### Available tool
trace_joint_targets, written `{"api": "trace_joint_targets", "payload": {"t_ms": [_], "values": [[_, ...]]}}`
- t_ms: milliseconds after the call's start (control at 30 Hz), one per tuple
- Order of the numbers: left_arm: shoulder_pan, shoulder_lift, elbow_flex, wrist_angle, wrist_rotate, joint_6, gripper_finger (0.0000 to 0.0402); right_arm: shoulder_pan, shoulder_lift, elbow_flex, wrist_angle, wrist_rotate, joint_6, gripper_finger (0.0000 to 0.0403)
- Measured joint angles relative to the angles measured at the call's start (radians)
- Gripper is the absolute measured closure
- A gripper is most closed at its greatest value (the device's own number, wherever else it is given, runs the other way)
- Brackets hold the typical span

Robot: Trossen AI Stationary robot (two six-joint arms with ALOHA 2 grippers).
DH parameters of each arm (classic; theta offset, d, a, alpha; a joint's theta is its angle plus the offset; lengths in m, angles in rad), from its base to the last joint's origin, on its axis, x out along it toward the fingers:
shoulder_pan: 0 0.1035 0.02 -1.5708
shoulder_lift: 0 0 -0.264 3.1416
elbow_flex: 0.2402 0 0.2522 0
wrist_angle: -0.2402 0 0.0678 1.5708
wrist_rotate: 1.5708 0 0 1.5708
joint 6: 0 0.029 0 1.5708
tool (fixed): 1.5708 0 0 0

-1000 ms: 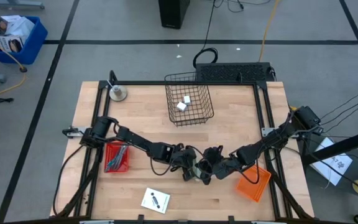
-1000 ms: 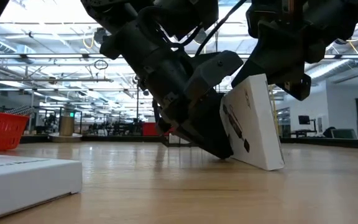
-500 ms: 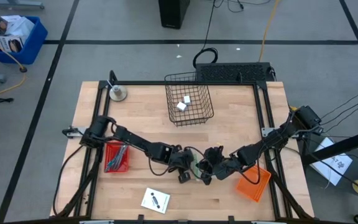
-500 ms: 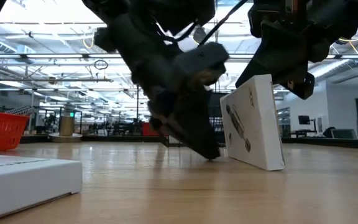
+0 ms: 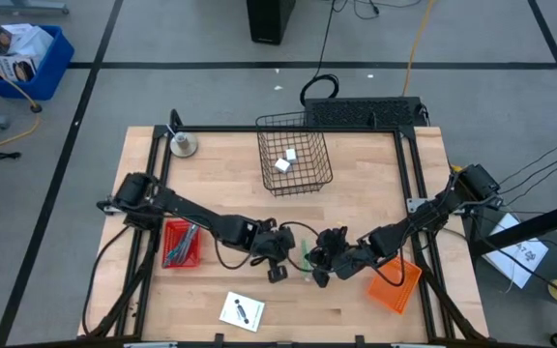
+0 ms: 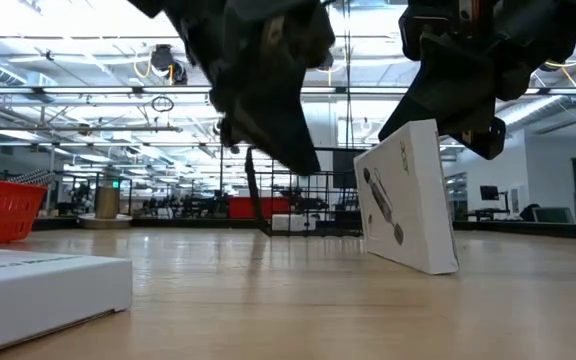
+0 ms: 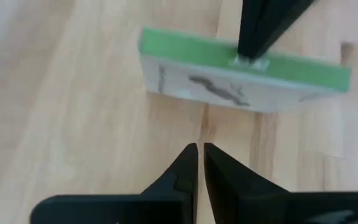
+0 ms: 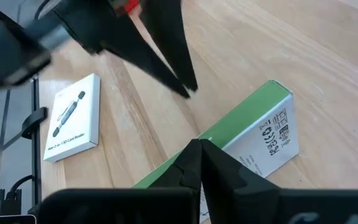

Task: Pick and place items into bin
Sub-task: Put the right card reader box into the orange basket

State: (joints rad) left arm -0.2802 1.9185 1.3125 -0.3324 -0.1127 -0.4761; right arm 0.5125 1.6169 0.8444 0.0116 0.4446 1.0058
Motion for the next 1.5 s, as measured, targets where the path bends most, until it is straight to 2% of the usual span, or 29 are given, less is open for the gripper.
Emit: {"api": "trace_joint_targets", "payload": {"t_ms": [167,467,700,833,867,1100,1200,1367,1500], "values": [[0.000,-0.072,0.002,0.004,-0.076,0.044,0.0371,0.000,0.000,0.000,-0.012,-0.004,0.002,0.0403],[0.004,-0.168,0.002,-0.089,-0.081,0.130,0.0371,0.000,0.000,0.000,-0.020,-0.004,0.002,0.0403],[0.009,-0.122,0.002,-0.119,-0.079,0.435,0.0371,0.000,0.000,0.000,-0.012,-0.004,0.001,0.0403],[0.011,-0.100,0.002,-0.149,-0.092,0.768,0.0371,0.000,0.000,0.000,0.007,-0.017,0.000,0.0403],[0.010,-0.092,0.002,-0.141,-0.107,0.812,0.0371,-0.001,0.000,0.000,0.012,-0.026,-0.001,0.0403],[0.031,-0.088,0.004,0.011,-0.148,0.879,0.0368,0.000,0.000,0.000,0.021,-0.059,0.000,0.0403],[0.035,-0.085,0.002,0.012,-0.165,0.939,0.0348,0.000,0.000,0.000,0.008,-0.063,0.002,0.0403],[0.048,-0.071,0.002,0.029,-0.148,1.031,0.0269,-0.003,0.000,0.000,0.022,-0.063,-0.004,0.0403],[0.055,-0.072,0.002,0.073,-0.061,1.129,0.0213,-0.003,0.000,0.000,0.027,-0.063,-0.005,0.0403]]}}
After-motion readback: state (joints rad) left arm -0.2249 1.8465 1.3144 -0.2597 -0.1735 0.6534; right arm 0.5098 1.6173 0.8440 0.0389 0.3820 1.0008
